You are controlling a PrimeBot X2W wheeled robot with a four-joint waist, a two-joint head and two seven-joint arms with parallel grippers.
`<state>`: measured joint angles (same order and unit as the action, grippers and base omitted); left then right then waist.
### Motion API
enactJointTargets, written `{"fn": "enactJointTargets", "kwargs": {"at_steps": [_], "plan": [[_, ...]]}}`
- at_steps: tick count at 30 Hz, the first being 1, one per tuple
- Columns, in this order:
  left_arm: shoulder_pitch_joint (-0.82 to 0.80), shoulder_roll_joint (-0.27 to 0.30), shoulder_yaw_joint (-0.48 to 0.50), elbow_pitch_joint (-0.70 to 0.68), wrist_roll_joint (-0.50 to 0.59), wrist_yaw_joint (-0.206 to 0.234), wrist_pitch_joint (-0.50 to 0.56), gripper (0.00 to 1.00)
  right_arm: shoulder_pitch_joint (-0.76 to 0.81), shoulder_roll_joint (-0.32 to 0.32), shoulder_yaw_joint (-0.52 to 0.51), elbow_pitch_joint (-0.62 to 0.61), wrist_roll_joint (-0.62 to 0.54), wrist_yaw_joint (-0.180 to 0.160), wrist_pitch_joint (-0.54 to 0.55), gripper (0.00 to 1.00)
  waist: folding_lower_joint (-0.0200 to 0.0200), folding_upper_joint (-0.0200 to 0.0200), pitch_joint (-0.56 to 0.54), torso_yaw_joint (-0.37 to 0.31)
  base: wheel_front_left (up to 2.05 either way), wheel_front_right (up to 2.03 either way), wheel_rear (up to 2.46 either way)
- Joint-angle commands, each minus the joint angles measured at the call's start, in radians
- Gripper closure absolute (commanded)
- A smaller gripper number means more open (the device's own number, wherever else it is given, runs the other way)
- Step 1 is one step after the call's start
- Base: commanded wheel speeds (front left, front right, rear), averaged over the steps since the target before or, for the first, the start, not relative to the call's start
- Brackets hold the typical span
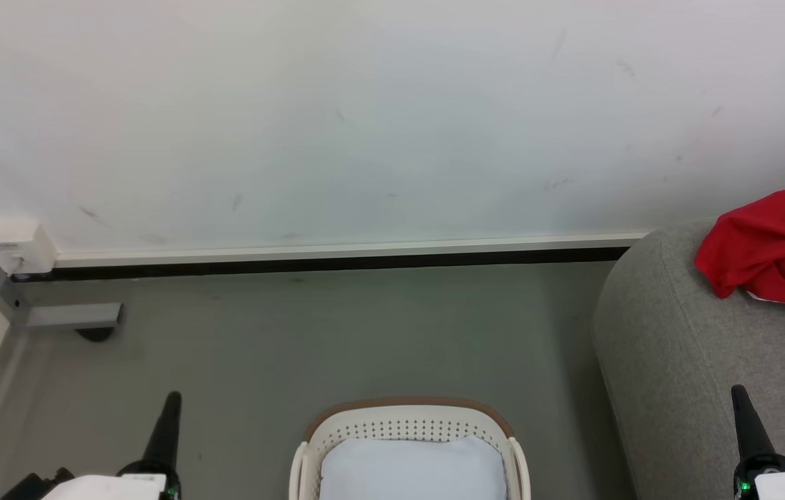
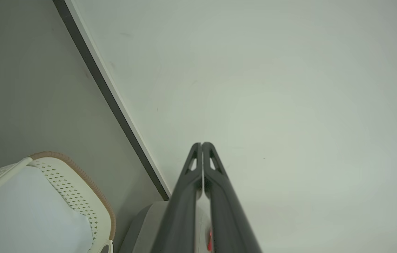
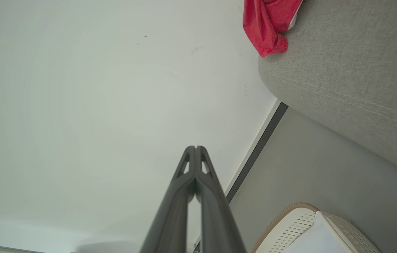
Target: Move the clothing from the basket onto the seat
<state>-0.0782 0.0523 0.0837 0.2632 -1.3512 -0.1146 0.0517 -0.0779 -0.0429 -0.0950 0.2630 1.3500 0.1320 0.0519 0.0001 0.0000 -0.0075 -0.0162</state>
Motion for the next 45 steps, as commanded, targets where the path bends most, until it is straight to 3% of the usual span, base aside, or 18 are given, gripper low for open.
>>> {"fn": "enactJointTargets", "kwargs": {"at_steps": [1,32,45], "plan": [[-0.017,0.003,0.005,-0.007,-0.031,-0.005,0.004,1.0,-0.013,-0.011,-0.003,-0.007,0.021,-0.002,0.003,1.0,-0.0001,0.0,0.0,0.001,0.0,0.0,0.0],[-0.035,-0.001,0.033,-0.019,-0.257,-0.019,0.064,1.0,-0.036,-0.011,-0.021,-0.021,0.26,-0.002,0.063,1.0,-0.0001,0.0,0.01,0.015,0.0,0.0,0.0],[-0.035,-0.001,0.033,-0.02,-0.268,-0.019,0.067,1.0,-0.037,-0.011,-0.021,-0.021,0.263,-0.002,0.065,1.0,-0.0001,0.0,0.011,0.016,0.0,0.0,0.0]]}}
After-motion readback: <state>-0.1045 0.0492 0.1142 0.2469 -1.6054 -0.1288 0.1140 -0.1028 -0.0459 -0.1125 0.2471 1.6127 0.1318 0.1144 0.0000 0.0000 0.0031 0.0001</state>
